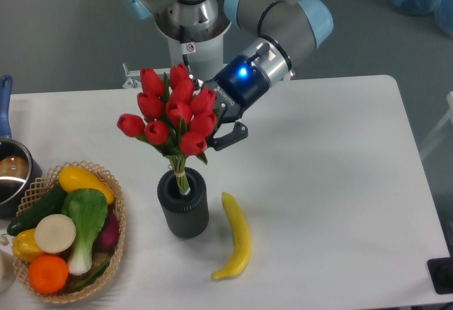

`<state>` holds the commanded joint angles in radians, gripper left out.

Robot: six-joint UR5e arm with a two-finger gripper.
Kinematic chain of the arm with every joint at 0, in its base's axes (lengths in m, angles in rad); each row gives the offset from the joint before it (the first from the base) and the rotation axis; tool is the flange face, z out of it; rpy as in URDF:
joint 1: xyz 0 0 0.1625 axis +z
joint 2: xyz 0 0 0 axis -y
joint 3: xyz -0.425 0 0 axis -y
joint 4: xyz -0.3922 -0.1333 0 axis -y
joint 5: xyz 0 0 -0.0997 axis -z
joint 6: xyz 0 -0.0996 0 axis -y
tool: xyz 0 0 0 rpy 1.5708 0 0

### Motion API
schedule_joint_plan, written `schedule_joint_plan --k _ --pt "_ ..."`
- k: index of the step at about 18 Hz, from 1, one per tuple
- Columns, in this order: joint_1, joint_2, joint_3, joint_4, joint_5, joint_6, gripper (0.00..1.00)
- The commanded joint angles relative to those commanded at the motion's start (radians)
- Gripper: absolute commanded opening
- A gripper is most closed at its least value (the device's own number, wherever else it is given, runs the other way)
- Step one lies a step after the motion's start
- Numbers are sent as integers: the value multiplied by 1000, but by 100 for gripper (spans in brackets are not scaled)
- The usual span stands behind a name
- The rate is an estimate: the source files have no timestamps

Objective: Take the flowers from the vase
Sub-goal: 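Lift the tulip bunch up out of the black vase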

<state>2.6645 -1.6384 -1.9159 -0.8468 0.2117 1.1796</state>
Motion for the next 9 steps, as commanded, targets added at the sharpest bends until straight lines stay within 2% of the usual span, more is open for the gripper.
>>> schedule_joint_plan --k 9 --pt "5 28 26 0 -14 -21 53"
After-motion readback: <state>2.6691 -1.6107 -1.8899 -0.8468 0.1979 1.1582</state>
